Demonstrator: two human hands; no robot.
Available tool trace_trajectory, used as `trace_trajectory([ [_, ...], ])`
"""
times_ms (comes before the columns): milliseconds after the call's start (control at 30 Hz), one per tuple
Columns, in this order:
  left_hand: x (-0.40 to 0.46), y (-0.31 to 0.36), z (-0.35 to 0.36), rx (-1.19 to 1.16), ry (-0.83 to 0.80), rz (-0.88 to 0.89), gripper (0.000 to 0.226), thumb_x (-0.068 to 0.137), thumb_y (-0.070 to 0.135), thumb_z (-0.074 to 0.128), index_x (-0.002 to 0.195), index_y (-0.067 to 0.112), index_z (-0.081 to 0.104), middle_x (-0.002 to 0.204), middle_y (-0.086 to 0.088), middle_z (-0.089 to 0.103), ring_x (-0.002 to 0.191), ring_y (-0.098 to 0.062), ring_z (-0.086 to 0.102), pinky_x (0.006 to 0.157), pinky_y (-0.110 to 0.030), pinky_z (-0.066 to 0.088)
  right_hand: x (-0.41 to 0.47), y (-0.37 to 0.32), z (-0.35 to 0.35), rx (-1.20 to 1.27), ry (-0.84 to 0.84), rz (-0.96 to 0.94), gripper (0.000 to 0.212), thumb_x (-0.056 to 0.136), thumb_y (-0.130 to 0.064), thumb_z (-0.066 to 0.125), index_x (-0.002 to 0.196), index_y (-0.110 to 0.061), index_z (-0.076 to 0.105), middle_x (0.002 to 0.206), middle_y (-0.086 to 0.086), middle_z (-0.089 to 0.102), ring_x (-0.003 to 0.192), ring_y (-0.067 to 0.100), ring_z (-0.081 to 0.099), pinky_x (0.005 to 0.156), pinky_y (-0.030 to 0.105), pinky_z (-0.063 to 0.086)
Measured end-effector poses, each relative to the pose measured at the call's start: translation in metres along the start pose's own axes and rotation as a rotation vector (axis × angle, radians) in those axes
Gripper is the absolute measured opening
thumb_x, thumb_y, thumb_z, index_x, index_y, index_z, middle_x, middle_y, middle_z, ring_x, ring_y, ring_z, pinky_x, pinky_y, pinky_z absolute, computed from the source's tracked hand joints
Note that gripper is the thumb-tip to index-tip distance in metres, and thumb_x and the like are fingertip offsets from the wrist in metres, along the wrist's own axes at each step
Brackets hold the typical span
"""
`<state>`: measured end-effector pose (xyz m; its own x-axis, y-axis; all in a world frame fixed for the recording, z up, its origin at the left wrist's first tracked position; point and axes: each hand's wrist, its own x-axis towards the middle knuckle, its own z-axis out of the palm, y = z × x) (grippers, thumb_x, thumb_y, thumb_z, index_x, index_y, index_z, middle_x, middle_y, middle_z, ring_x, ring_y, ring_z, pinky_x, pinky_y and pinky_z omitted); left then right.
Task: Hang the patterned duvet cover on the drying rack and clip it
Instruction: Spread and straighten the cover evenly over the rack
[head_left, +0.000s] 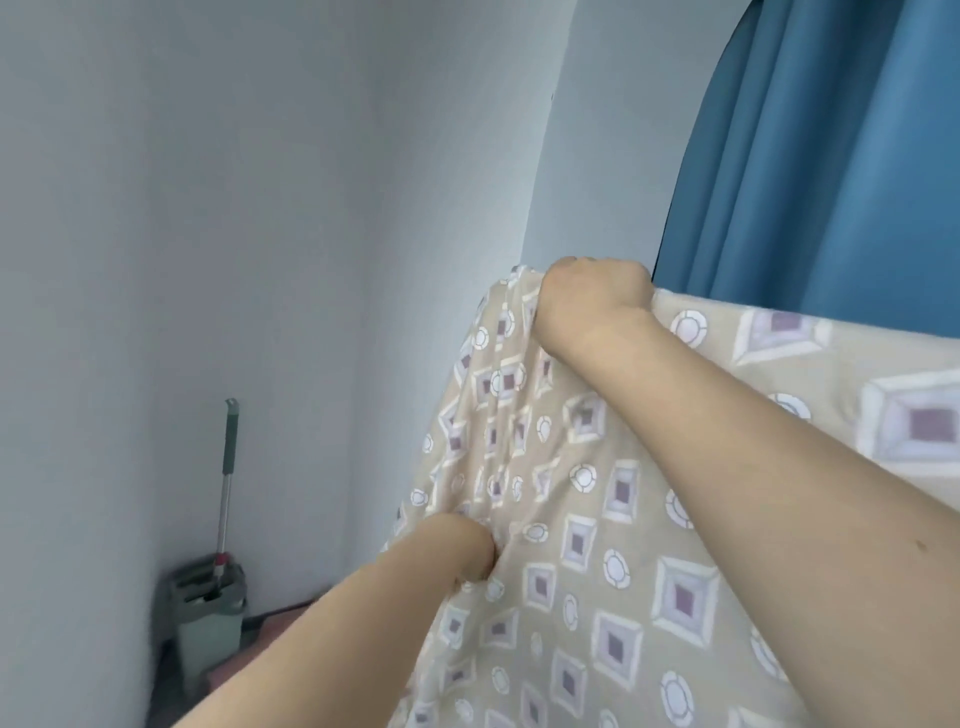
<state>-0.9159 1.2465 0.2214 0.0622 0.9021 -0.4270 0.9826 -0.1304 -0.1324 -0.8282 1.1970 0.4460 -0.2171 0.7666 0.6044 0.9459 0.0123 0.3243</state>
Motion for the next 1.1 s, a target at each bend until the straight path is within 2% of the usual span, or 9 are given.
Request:
trace_trajectory([
  [100,-0.003,-0.017,-0.031,-0.126,-0.018,-0.032,0.035,0.096,0.018,0.04,0.116,0.005,0.066,0.11,-0.008,0.072,0.088,-0.024,0.066,0.086,-0.034,0.054,-0.001,0.006,0.005,-0.049,0.036,-0.02,0.025,0.088,-0.006,0.049,0.111,-0.013,0.055,0.112,0.001,0.061,0.103,0.023,0.061,0.072,0.028,0.034],
  [167,-0.014,-0.035,-0.062,-0.329,0.367,-0.044,0.028,0.088,0.023,0.045,0.101,0.009,0.066,0.09,-0.006,0.071,0.075,-0.025,0.064,0.068,-0.029,0.052,-0.003,0.007,0.015,-0.08,0.117,-0.022,0.028,0.088,-0.006,0.047,0.115,-0.008,0.051,0.112,0.005,0.06,0.102,0.025,0.061,0.071,0.03,0.032],
  [233,-0.025,-0.055,-0.092,-0.545,0.828,-0.128,0.025,0.088,0.031,0.045,0.098,0.013,0.058,0.086,-0.004,0.061,0.08,-0.027,0.056,0.07,-0.031,0.045,-0.002,0.006,0.028,-0.135,0.18,-0.015,0.029,0.089,-0.007,0.044,0.118,-0.005,0.048,0.113,0.009,0.058,0.101,0.027,0.058,0.074,0.033,0.034],
  [300,-0.022,-0.071,-0.115,-0.783,1.089,-0.171,0.03,0.092,0.034,0.04,0.111,0.013,0.049,0.095,-0.006,0.057,0.088,-0.03,0.053,0.074,-0.036,0.041,0.0,0.006,0.038,-0.18,0.216,-0.009,0.03,0.09,-0.009,0.041,0.12,-0.005,0.046,0.112,0.01,0.057,0.101,0.026,0.055,0.081,0.035,0.036],
  [367,-0.014,-0.079,-0.129,-0.879,1.097,-0.06,0.036,0.093,0.035,0.038,0.122,0.015,0.046,0.108,-0.006,0.06,0.098,-0.029,0.055,0.081,-0.039,0.045,0.001,0.006,0.043,-0.221,0.237,0.005,0.032,0.09,-0.01,0.04,0.121,-0.006,0.045,0.11,0.009,0.055,0.1,0.026,0.053,0.083,0.035,0.036],
  [567,0.027,-0.076,-0.118,-0.785,1.095,0.003,0.021,0.098,0.025,0.034,0.093,0.012,0.049,0.095,-0.006,0.061,0.084,-0.028,0.054,0.066,-0.034,0.04,-0.002,0.013,0.055,-0.265,0.302,0.014,0.035,0.085,-0.01,0.037,0.119,-0.008,0.042,0.105,0.005,0.051,0.095,0.024,0.05,0.082,0.035,0.035],
  [733,0.048,-0.073,-0.116,-1.166,1.002,0.187,0.022,0.098,0.027,0.039,0.099,0.013,0.056,0.098,0.0,0.061,0.094,-0.023,0.055,0.076,-0.033,0.041,0.0,0.022,0.065,-0.27,0.338,0.033,0.042,0.078,-0.007,0.032,0.119,-0.011,0.043,0.103,0.003,0.051,0.092,0.022,0.049,0.08,0.034,0.035],
  [1000,0.067,-0.068,-0.12,-0.868,1.118,0.181,0.023,0.1,0.021,0.039,0.083,0.009,0.05,0.083,-0.005,0.057,0.076,-0.026,0.051,0.068,-0.037,0.044,0.011,0.024,0.082,-0.286,0.359,0.123,0.046,0.075,-0.009,0.033,0.118,-0.011,0.048,0.098,0.004,0.051,0.088,0.025,0.048,0.086,0.04,0.032],
  [1100,0.076,-0.071,-0.108,-0.608,0.976,0.126,0.016,0.092,0.02,0.042,0.084,0.017,0.055,0.081,0.003,0.059,0.077,-0.024,0.057,0.062,-0.031,0.044,0.02,0.017,0.086,-0.298,0.346,0.14,0.044,0.076,-0.012,0.038,0.118,-0.011,0.051,0.096,0.004,0.052,0.087,0.026,0.048,0.083,0.042,0.022],
])
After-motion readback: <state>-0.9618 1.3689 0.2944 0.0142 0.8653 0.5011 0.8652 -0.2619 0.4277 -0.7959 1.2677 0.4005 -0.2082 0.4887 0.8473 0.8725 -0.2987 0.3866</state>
